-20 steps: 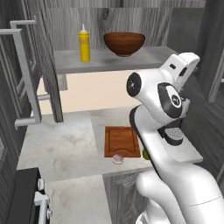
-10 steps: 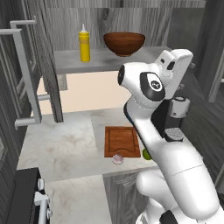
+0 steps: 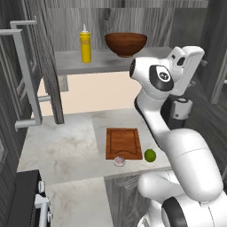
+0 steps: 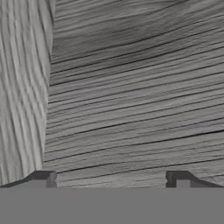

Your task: Open the cabinet. Place the bowl and condiment on the counter. Then place the lime and garlic on the cutting board.

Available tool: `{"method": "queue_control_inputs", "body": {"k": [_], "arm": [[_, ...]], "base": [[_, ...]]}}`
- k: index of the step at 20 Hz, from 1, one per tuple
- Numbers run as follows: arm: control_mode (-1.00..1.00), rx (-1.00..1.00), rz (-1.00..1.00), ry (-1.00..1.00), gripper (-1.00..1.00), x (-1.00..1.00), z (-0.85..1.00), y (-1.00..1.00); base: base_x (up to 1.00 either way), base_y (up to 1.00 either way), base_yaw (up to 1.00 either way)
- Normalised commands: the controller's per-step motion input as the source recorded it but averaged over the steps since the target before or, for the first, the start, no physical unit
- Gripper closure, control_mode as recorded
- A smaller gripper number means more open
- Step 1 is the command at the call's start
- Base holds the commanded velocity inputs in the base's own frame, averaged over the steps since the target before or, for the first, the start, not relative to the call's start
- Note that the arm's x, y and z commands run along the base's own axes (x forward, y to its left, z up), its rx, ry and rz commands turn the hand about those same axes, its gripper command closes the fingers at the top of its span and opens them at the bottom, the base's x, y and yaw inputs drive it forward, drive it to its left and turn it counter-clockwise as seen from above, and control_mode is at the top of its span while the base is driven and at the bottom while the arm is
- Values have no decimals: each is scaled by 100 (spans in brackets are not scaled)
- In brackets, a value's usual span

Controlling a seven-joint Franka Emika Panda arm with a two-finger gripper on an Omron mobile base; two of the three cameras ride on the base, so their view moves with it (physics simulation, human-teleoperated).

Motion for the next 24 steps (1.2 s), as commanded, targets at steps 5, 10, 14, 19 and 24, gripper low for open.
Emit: {"method": "queue_control_inputs", "body": {"k": [5, 10, 14, 19, 24], "arm": [[-100, 0, -5, 0, -100, 0, 0, -35], [-100, 0, -7, 0, -100, 0, 0, -13], [-100, 0, -1, 0, -100, 0, 2, -21], [-100, 0, 0, 0, -100, 0, 0, -31], [-100, 0, 0, 0, -100, 0, 0, -47]], "base": [[0, 0, 0], [0, 0, 0], [0, 0, 0], [0, 0, 0], [0, 0, 0]]}}
